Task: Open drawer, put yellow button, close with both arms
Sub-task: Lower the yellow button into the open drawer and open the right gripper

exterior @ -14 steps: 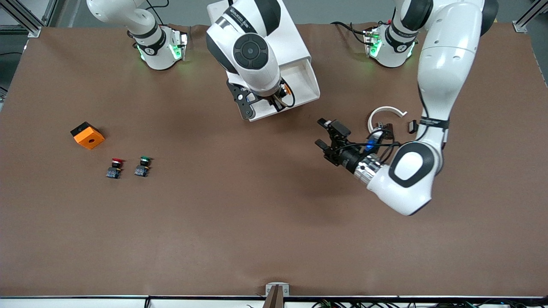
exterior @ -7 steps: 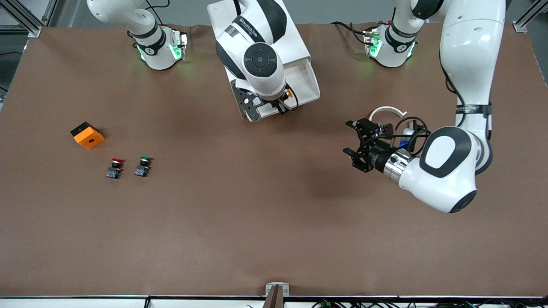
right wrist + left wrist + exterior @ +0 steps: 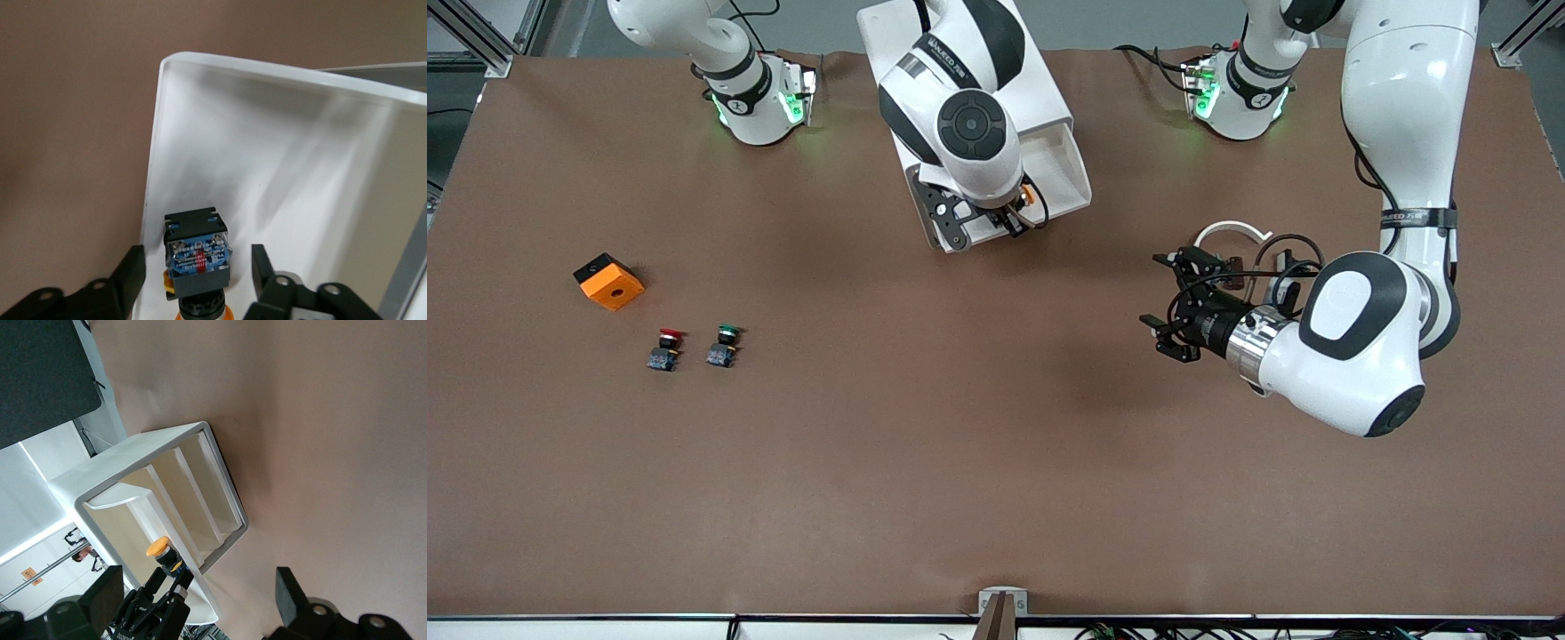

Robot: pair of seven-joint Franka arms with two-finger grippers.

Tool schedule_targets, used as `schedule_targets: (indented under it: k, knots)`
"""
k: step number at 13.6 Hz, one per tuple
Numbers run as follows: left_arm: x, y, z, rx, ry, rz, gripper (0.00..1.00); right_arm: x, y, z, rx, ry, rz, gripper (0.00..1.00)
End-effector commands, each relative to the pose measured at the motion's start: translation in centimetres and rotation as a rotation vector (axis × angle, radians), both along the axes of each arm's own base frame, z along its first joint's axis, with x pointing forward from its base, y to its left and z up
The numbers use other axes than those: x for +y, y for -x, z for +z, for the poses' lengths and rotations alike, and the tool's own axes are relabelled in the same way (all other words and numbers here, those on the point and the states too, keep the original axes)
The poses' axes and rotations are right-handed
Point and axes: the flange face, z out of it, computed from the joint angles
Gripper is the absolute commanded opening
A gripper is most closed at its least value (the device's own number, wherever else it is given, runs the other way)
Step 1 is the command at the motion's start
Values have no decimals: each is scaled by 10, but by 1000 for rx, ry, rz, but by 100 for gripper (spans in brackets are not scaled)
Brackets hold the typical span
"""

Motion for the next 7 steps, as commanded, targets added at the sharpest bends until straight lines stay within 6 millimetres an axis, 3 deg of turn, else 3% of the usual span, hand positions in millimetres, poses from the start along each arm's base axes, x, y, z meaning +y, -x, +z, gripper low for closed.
schedule_targets:
  k: [1,4,5,7]
  knots:
    - [2,1,2,-24,-13,-12,100,2,1,8,-20,-7,22,100]
    - [-1,4,0,-28,-51,-36,100,-6,-8,29,-41,-31,12,100]
    - [-11,8,-1,-31,-61,-59,100,-10,-11,48,-59,-54,3,100]
    - [-12,10,4,-49,-83,-77,100,-24,-18,77,-89,-84,-19,100]
